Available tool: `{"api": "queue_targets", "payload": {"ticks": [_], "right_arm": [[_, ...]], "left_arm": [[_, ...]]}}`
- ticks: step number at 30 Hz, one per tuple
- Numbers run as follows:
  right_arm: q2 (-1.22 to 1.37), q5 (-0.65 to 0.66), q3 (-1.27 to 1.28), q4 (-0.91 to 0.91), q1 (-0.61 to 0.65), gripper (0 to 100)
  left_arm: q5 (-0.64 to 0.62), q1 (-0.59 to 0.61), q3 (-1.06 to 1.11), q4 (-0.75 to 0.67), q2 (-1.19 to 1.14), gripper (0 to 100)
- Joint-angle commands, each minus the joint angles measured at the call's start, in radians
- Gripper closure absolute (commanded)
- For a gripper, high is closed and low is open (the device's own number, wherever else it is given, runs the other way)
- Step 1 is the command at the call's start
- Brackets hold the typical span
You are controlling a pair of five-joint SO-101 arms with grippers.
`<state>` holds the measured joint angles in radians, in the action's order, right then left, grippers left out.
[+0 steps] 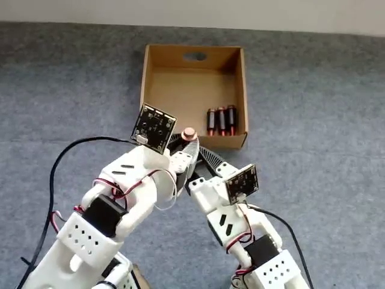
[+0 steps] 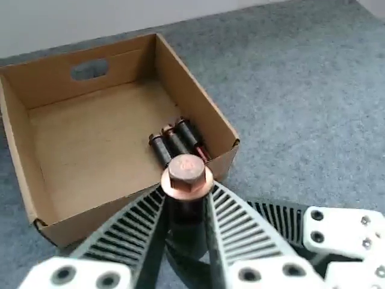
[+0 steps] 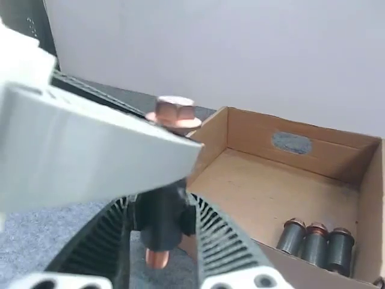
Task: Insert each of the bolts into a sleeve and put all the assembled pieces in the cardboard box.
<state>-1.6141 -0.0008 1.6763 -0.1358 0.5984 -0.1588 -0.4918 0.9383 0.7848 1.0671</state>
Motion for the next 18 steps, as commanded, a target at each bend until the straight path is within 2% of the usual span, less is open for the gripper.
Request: {"api": "queue_targets", "payload": {"ticks": [1,3,5,9,15,18], "right_arm": [[-0.013,-0.005,0.018,0.019,-0.002,99.2],[-0.013,-0.005,0.018,0.019,-0.002,99.2],[-0.013,-0.005,0.018,0.019,-0.002,99.2],[-0.013,-0.005,0.018,0.018,-0.002,99.2],[-0.013,-0.005,0.019,0.018,-0.002,99.2],[-0.013,-0.003,0.035,0.019,-0.002,99.2]], "left_arm": [[0.009,0.001,-0.028,0.043,0.008,83],[0.009,0.001,-0.028,0.043,0.008,78],[0.009,0.001,-0.031,0.043,0.010,78],[0.014,0.002,-0.096,0.097,0.010,82],[0.015,0.007,-0.260,0.256,0.010,89],[0.015,0.087,-0.321,0.327,0.010,95]]}}
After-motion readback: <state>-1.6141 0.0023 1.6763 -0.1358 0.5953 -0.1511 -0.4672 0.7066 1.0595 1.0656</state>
